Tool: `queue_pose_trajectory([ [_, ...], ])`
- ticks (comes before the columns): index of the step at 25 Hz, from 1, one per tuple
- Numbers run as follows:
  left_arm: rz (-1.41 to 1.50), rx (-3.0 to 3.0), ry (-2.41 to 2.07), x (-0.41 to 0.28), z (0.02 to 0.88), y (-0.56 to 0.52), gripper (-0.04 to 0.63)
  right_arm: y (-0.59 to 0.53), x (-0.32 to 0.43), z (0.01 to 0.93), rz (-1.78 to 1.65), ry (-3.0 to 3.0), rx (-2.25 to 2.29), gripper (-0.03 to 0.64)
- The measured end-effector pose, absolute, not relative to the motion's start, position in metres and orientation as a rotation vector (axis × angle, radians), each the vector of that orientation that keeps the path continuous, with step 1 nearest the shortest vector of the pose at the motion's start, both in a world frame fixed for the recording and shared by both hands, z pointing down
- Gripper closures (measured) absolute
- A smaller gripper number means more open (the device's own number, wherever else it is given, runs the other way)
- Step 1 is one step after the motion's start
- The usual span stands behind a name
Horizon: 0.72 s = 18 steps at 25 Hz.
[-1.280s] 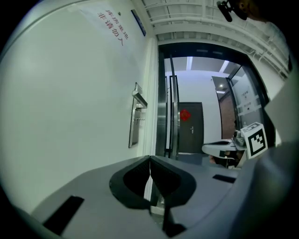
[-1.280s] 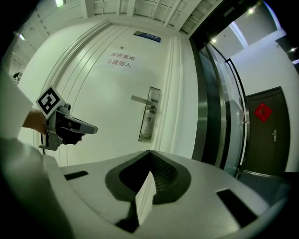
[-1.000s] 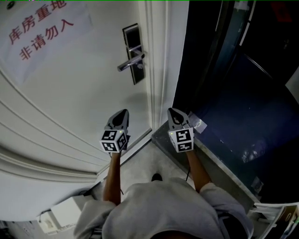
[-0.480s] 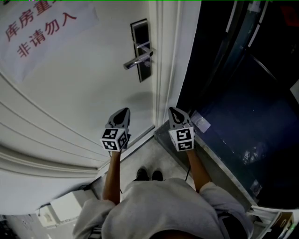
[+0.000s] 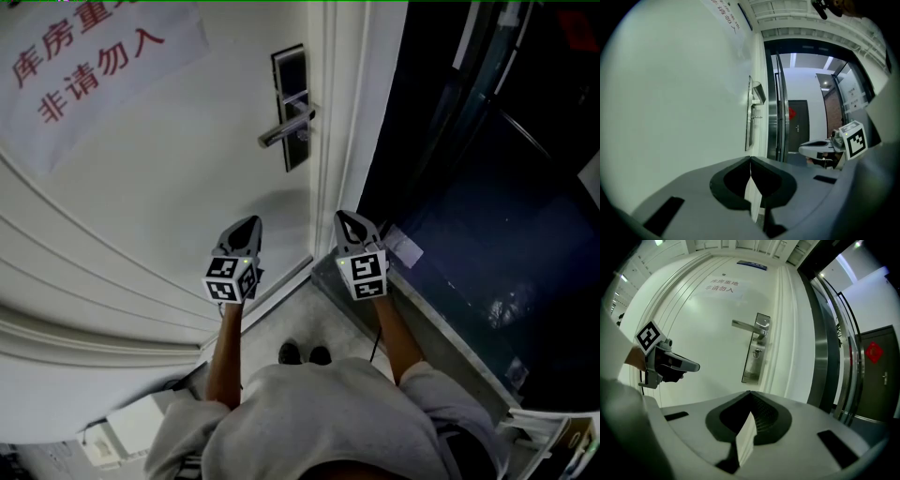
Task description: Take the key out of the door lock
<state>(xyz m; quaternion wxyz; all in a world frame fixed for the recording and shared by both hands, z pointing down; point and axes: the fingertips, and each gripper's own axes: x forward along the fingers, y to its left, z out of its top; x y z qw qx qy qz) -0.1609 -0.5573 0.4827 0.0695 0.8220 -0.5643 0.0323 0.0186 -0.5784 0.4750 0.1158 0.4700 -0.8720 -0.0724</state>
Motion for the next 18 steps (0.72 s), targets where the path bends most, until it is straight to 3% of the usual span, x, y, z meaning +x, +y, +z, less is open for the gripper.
queue_pose_trajectory([
  [18,0.061,2.508,-1.669,-0.18,0.476,-0.575,0.577,-0.635,-0.032,0.396,-0.568,-2.525,1.304,0.594],
])
